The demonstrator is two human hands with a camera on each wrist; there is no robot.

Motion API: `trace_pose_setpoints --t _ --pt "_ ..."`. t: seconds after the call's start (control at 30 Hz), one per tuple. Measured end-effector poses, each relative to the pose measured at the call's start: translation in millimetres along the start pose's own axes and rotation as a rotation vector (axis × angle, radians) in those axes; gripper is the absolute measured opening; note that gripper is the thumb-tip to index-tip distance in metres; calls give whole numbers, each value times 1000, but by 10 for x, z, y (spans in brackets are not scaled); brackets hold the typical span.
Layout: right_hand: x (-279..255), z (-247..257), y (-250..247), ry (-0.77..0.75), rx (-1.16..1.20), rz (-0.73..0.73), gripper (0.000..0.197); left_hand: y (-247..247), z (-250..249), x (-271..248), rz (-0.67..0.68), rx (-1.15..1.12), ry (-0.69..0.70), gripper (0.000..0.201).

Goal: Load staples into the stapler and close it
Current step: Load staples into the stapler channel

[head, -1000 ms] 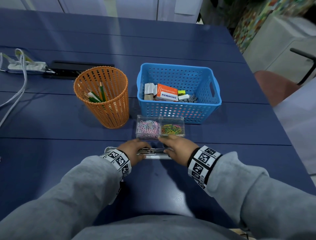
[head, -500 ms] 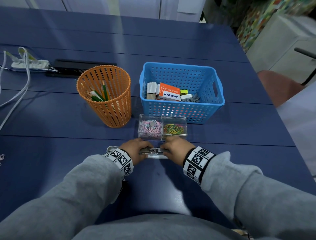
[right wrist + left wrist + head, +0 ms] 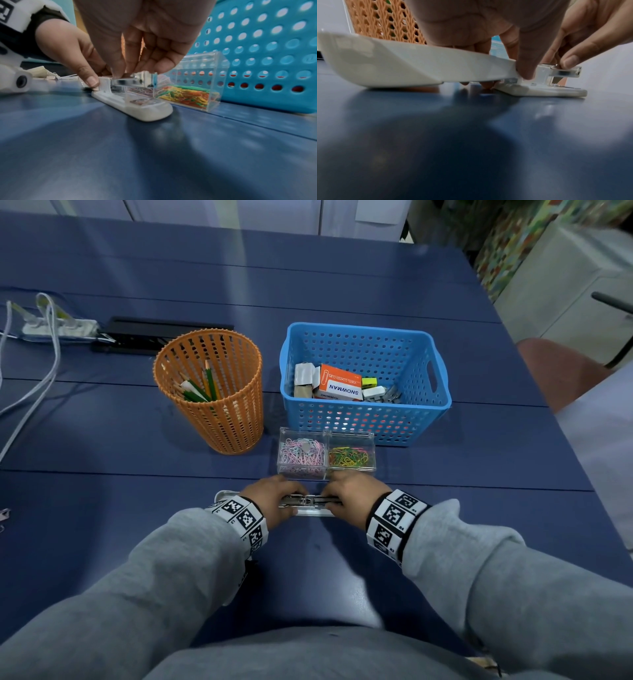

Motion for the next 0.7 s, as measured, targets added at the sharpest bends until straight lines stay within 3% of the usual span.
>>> trace_pose_setpoints --t 0.17,0.6,0.7 --pt "-44 -53 -44 -12 72 -61 34 -12 -11 -8 -18 -13 13 36" --pt "-131 55 -34 -102 -42 -114 21 -10 -5 -6 -13 -6 5 36" --pt "-133 22 -41 -63 4 -121 20 -6 -10 -3 -8 -6 9 36"
Point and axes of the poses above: each hand's wrist, its own x-axis towards the middle knuckle, its own y-axis out of the palm, z = x × y, the point moved 9 cm from there along x, towards the middle knuckle
